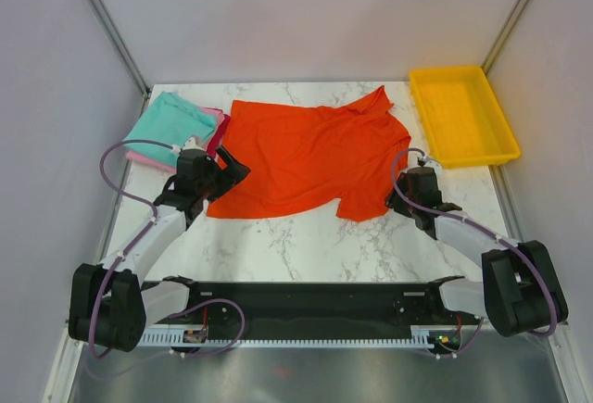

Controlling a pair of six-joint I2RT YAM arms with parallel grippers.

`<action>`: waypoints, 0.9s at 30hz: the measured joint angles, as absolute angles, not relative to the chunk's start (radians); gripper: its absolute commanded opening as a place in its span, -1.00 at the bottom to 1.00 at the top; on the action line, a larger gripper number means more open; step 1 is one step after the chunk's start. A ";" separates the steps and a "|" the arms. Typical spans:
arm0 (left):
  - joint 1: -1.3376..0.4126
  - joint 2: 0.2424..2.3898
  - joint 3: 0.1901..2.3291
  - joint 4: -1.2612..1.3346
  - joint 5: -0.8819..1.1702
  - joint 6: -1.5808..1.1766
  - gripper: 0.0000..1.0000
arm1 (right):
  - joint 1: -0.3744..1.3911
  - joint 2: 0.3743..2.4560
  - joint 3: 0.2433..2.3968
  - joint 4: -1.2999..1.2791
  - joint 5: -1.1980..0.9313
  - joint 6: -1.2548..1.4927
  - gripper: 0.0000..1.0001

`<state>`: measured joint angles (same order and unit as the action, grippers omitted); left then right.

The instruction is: Fold and stack the t-shirts

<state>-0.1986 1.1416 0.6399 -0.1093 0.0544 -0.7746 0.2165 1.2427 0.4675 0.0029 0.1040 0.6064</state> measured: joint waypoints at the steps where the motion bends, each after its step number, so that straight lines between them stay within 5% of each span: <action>1: -0.199 1.142 0.640 -0.109 0.054 -0.775 0.87 | 0.221 1.245 0.467 0.004 0.103 0.606 -0.03; 12: -0.199 1.142 0.640 -0.109 0.054 -0.774 0.87 | 0.267 1.284 0.467 0.005 0.094 0.625 -0.17; 17: -0.199 1.142 0.640 -0.110 0.054 -0.773 0.87 | 0.284 1.316 0.472 0.027 0.076 0.632 -0.83; 27: -0.199 1.142 0.640 -0.110 0.054 -0.772 0.87 | 0.286 1.022 0.487 -0.130 0.094 0.640 -0.75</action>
<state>-0.1986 1.1416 0.6399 -0.1097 0.0540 -0.7723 0.2863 1.0218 0.4870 -0.1299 0.0940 0.6403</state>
